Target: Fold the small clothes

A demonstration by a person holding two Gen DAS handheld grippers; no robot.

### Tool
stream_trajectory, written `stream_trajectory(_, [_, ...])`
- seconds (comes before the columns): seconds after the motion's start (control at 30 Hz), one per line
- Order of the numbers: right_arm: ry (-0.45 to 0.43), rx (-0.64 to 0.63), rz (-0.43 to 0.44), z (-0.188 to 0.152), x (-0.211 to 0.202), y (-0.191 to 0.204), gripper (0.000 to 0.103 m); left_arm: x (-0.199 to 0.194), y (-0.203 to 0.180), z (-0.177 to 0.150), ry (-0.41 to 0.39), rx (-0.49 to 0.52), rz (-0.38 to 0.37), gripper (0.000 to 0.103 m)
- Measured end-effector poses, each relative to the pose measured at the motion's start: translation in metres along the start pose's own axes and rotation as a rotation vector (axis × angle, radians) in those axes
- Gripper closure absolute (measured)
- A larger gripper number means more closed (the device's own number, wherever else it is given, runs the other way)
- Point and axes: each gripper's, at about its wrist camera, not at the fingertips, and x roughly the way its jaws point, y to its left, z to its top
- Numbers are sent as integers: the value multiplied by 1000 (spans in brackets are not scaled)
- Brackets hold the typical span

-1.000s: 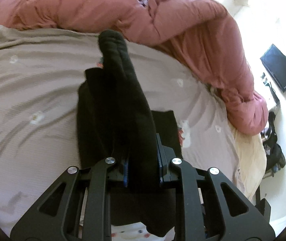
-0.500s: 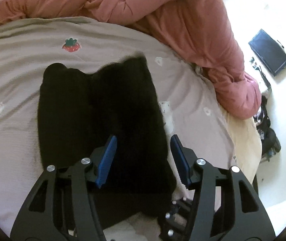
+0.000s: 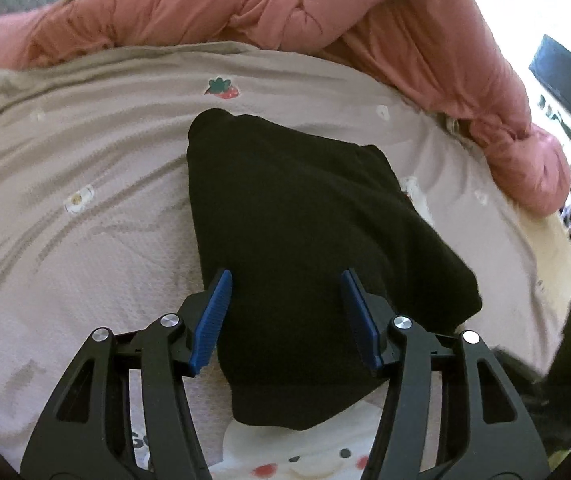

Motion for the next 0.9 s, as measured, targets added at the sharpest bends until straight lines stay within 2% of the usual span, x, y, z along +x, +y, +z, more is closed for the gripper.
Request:
stream_trajectory(0.1, [-35,4,1,7,-15,-2,51,0,-4,-2,-10,24,12,53])
stream_trajectory(0.17, [-58,18,-6,19,-19,-6,44,-2,-3,-2,-11,22,5,52])
stream_trajectory(0.23, [-80,45,-5,36,-22,-11,43,-3,-2,-2,-13,20,-4,49])
stream_trajectory(0.37, [-36,39,-4,68,-9,-13,36,-11,5,-4,-63,-9,21,48])
stream_trajectory(0.53, [27,25,14,100,18,-14,36,-10,16,-6,-49,-48,18,48])
stream_trajectory(0.73, [132,76,24,113,57,-25,36,-9,17,-6,-45,-50,13,47])
stream_trajectory(0.8, [169,95,27,112,69,-30,38,-9,17,-6,-46,-52,15,47])
stream_trajectory(0.87, [189,81,20,112,74,-29,52,-9,16,-6,-45,-48,18,47])
stream_trajectory(0.9, [189,87,18,111,76,-31,54,-9,17,-6,-45,-49,17,47])
